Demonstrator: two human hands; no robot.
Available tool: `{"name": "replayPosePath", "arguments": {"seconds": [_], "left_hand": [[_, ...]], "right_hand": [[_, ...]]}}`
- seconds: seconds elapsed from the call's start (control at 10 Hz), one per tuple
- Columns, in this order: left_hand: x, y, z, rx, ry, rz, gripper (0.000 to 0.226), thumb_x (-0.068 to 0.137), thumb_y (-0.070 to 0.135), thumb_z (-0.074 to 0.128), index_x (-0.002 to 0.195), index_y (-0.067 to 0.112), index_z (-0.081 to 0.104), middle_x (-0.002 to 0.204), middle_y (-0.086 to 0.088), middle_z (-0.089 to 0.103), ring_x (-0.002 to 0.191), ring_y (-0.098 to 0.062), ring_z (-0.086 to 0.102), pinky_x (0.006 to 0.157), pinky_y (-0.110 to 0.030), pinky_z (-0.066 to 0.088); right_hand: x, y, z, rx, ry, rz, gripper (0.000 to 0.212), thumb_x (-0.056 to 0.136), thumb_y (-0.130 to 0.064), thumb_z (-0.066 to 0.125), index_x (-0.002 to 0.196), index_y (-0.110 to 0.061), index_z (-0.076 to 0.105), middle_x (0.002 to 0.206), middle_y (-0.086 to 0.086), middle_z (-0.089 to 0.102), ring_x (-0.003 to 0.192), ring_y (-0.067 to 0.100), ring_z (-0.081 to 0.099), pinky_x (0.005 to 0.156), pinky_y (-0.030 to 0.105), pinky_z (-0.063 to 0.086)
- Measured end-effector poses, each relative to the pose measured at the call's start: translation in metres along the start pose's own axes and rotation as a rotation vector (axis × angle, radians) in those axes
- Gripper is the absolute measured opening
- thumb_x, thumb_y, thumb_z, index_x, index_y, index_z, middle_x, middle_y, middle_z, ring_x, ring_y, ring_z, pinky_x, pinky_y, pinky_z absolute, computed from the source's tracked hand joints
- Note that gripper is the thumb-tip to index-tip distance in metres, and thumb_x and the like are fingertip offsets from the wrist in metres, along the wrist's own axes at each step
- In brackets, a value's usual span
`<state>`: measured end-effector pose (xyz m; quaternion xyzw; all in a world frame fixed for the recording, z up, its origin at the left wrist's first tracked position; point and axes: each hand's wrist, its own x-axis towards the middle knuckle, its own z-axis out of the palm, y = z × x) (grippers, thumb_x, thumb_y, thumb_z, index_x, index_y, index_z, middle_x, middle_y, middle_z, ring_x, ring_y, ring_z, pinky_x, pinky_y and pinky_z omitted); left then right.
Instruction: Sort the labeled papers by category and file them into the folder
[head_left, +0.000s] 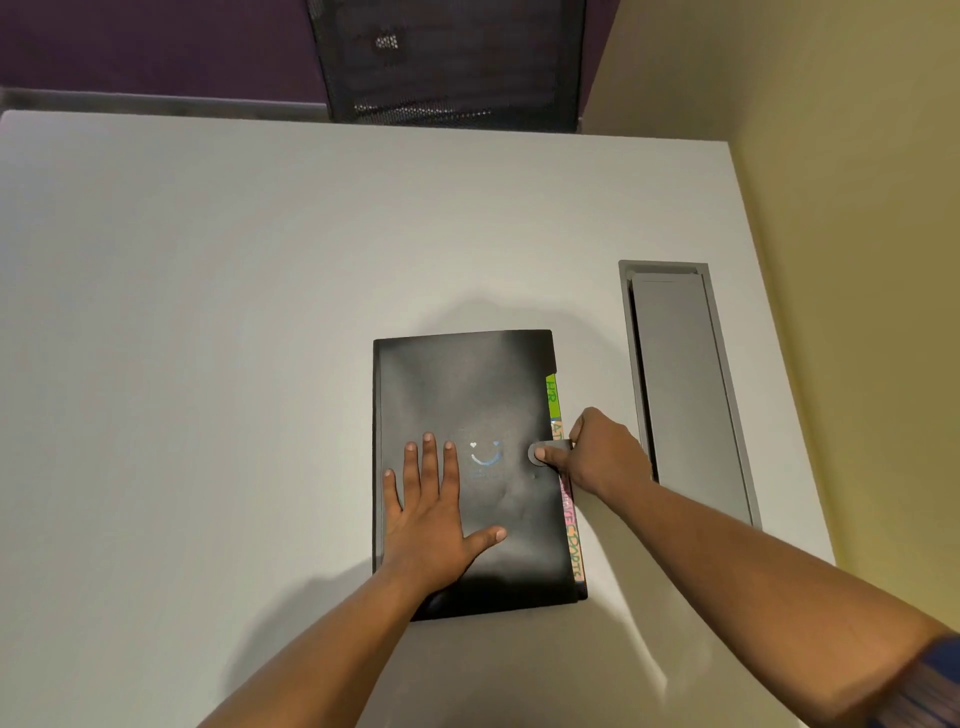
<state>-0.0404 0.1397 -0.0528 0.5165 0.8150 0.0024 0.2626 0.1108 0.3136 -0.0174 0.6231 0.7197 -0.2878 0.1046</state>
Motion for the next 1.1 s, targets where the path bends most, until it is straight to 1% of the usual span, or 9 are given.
{"name": "replayPosePath", "arguments": {"seconds": [0.1,0.2,0.3,0.5,0.6,0.8,0.9,1.0,1.1], "left_hand": [[-0.003,-0.002,-0.003,-0.002,0.014,0.008,0.114,0.077,0.085,0.035,0.152,0.021,-0.023,0.157,-0.004,-0.036,0.146,-0.027,-0.033,0.113,-0.046,-0.025],[-0.014,-0.006,-0.007,0.032,0.078,0.030,0.102,0.085,0.075,0.038,0.157,0.014,0.000,0.165,-0.008,-0.010,0.153,-0.030,-0.008,0.121,-0.048,0.001],[-0.040,-0.018,-0.001,0.032,0.156,0.025,0.088,0.091,0.065,0.040,0.156,0.010,0.018,0.165,-0.012,0.010,0.152,-0.033,0.010,0.120,-0.046,0.014],[-0.075,-0.056,0.023,0.109,0.060,0.106,0.082,0.096,0.067,0.011,0.156,0.011,0.014,0.164,-0.008,0.007,0.152,-0.028,0.011,0.118,-0.037,-0.003],[-0.069,-0.060,0.020,0.112,0.060,0.141,0.090,0.088,0.073,-0.006,0.155,0.013,-0.001,0.164,-0.005,-0.006,0.153,-0.024,-0.005,0.115,-0.032,-0.019],[-0.073,-0.056,0.009,0.091,0.053,0.145,0.094,0.082,0.073,-0.003,0.155,0.014,-0.010,0.164,-0.004,-0.017,0.151,-0.022,-0.017,0.121,-0.039,-0.008],[-0.084,-0.054,0.000,0.064,0.089,0.114,0.094,0.084,0.070,0.007,0.157,0.011,0.000,0.166,-0.006,-0.007,0.153,-0.023,-0.009,0.122,-0.039,-0.003],[-0.099,-0.047,-0.009,0.101,0.172,0.091,0.092,0.087,0.067,0.020,0.155,0.004,0.019,0.164,-0.013,0.013,0.152,-0.030,0.014,0.121,-0.045,0.017],[-0.109,-0.037,-0.028,0.117,0.248,0.053,0.092,0.087,0.066,0.017,0.156,0.006,0.016,0.165,-0.011,0.009,0.153,-0.028,0.009,0.123,-0.043,0.013]], "right_hand": [[-0.017,0.007,0.004,0.113,0.042,-0.044,0.053,0.075,-0.059,0.073,0.100,-0.019,0.051,0.088,-0.001,0.061,0.086,0.024,0.062,0.066,0.033,0.044],[-0.051,0.017,0.019,0.217,0.034,-0.010,0.059,0.081,-0.041,0.073,0.127,-0.014,0.049,0.101,0.001,0.061,0.099,0.024,0.061,0.077,0.031,0.045],[-0.088,0.027,0.038,0.240,0.018,0.052,0.062,0.081,-0.029,0.071,0.135,-0.010,0.046,0.116,0.006,0.061,0.104,0.025,0.060,0.083,0.031,0.045],[-0.128,0.030,0.064,0.267,0.029,0.045,0.055,0.079,-0.023,0.075,0.128,-0.012,0.052,0.111,0.005,0.061,0.096,0.021,0.059,0.080,0.029,0.044],[-0.132,0.029,0.066,0.251,0.067,0.028,0.052,0.078,-0.024,0.076,0.123,-0.011,0.055,0.109,0.006,0.062,0.097,0.023,0.061,0.081,0.030,0.045],[-0.133,0.033,0.069,0.228,0.102,-0.008,0.054,0.080,-0.029,0.074,0.126,-0.009,0.053,0.115,0.008,0.060,0.102,0.024,0.059,0.083,0.029,0.044],[-0.145,0.034,0.065,0.200,0.112,-0.042,0.053,0.082,-0.033,0.071,0.127,-0.013,0.052,0.123,0.005,0.057,0.112,0.025,0.057,0.091,0.035,0.047],[-0.158,0.039,0.061,0.155,0.127,-0.166,0.054,0.080,-0.035,0.071,0.128,-0.018,0.050,0.125,0.000,0.057,0.116,0.024,0.056,0.092,0.037,0.048],[-0.164,0.035,0.044,0.132,0.188,-0.351,0.066,0.077,-0.040,0.074,0.134,-0.019,0.047,0.130,-0.003,0.056,0.123,0.022,0.051,0.097,0.033,0.043]]}}
